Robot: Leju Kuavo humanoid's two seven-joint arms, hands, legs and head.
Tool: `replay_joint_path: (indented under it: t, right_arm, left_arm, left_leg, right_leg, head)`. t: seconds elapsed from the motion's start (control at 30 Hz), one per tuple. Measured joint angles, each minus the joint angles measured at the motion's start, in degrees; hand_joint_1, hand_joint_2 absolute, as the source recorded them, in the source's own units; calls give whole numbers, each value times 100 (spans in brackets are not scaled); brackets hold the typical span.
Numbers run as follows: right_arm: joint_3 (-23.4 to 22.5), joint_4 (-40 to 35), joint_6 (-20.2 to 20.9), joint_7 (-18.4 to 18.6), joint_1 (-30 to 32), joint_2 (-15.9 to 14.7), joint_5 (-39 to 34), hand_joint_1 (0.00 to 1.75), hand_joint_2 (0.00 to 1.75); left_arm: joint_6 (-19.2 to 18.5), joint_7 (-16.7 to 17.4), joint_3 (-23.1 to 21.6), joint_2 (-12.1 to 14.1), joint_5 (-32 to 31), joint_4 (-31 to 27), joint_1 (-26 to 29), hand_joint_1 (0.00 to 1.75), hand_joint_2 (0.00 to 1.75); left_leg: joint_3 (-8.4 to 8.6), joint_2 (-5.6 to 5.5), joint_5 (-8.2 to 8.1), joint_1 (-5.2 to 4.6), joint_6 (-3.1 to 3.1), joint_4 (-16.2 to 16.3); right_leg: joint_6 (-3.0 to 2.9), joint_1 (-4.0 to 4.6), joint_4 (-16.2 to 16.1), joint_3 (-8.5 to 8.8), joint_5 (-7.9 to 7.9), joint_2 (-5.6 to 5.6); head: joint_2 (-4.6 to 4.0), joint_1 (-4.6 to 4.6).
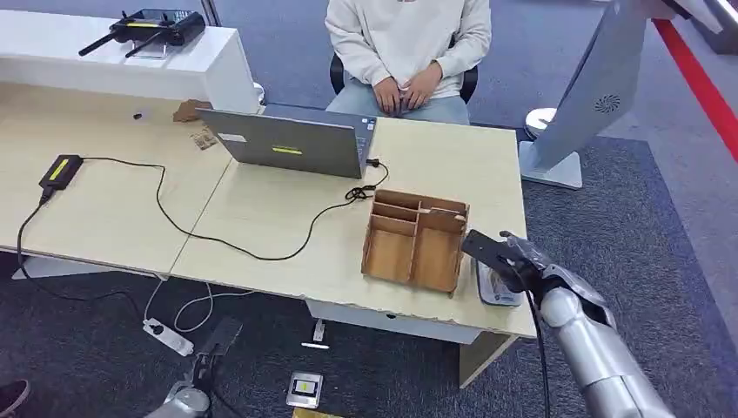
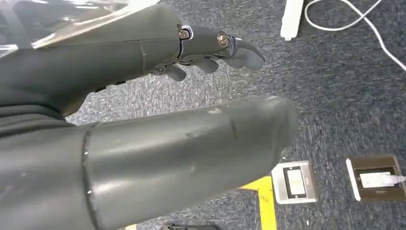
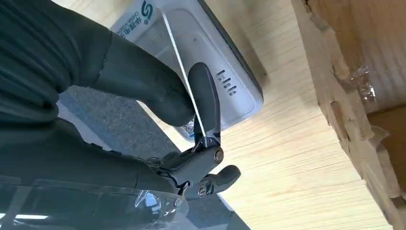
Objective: Pass the card to the sensor for recognition and then transmit it.
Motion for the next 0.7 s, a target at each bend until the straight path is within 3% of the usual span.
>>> replay_joint_path:
  t: [0.57,0.7]
  right_arm:
    - [46,-33,-384,-162,-75,7,-240,175,175]
    - [-13,-120,-873,-429,-102,-13,-444,175,175]
  left_arm:
    - [33,-83,-39,98,-155,-103,20,0,0]
    - [123,-252,-52,98,-260,-105,8,0,0]
  left_leg:
    - [1,0,0,0,0,0]
    - [0,0,0,-1,0,0]
  right_leg:
    - [0,0,0,0,0,0]
    - [0,-1,0,-1,0,0]
  head:
    - [0,-2]
    - [0,-2]
